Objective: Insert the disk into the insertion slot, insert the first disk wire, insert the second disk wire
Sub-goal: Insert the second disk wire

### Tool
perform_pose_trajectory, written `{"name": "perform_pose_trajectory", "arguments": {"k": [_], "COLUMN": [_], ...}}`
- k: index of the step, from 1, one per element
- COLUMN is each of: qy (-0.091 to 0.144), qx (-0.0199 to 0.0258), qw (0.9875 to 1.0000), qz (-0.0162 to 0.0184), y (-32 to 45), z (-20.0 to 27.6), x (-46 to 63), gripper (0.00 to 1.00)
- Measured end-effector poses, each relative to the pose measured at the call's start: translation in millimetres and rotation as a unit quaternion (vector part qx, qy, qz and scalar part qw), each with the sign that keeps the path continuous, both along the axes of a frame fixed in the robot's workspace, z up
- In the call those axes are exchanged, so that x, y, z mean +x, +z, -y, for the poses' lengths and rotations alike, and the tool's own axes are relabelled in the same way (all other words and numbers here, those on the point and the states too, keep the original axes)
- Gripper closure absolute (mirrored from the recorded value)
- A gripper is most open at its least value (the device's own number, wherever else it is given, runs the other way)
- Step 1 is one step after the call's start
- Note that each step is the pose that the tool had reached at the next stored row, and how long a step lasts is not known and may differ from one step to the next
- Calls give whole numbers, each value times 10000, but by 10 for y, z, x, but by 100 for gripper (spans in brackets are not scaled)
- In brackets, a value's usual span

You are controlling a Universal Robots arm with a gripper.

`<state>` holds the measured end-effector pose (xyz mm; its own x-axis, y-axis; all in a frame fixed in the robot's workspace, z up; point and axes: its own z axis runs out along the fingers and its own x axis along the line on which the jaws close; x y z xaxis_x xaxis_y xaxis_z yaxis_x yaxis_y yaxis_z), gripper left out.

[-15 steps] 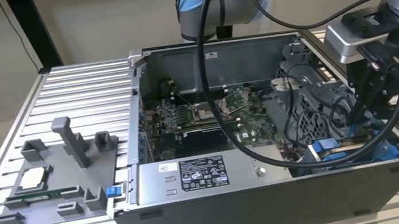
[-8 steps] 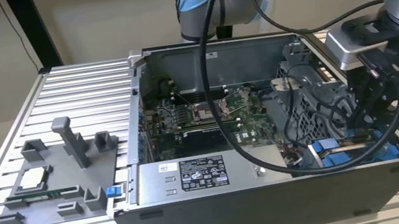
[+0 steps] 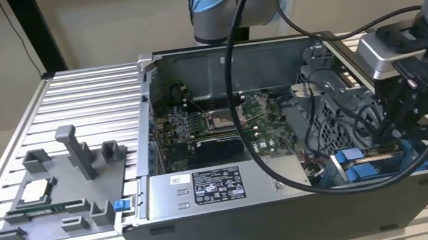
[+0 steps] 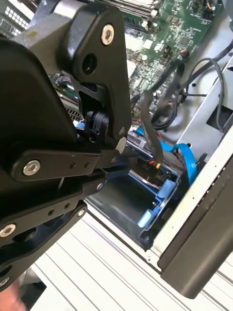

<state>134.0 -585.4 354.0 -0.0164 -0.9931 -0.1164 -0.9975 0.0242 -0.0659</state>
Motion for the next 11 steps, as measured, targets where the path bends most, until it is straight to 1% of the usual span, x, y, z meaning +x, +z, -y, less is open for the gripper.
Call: {"name": "perform_pose_trajectory", "arguments": {"k": [3, 11], "qy": [-8, -155], "qx": [0, 0], "qw": [10000, 9999], "qz": [0, 0], "y": [-29, -52], "z": [1, -11], "x": [26, 34], "gripper": [100, 100]}}
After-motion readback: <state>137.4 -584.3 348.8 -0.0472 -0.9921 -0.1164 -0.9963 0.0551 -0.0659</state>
